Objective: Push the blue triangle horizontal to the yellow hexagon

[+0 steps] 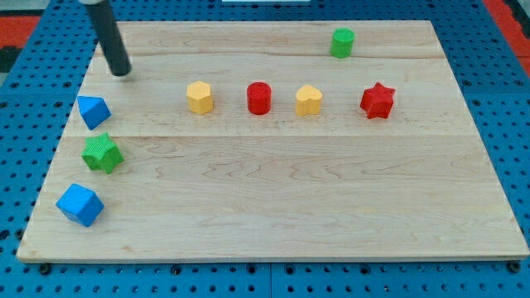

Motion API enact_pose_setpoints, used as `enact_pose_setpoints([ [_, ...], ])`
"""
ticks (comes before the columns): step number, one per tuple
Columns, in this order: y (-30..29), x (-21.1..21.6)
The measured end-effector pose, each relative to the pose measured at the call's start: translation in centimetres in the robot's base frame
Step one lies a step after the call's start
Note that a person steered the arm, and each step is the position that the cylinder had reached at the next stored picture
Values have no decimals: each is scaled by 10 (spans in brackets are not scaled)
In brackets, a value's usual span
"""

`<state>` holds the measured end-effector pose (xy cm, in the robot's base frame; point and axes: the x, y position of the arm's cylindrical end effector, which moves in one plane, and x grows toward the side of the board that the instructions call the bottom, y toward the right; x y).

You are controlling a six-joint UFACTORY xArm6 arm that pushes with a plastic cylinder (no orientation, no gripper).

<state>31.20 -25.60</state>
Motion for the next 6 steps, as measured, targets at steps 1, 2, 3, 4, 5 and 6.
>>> enact_pose_setpoints([
  [1, -49, 36],
  [2, -47, 48],
  [3, -42, 66],
  [4, -36, 94],
  [5, -7, 90],
  [6, 29, 85],
])
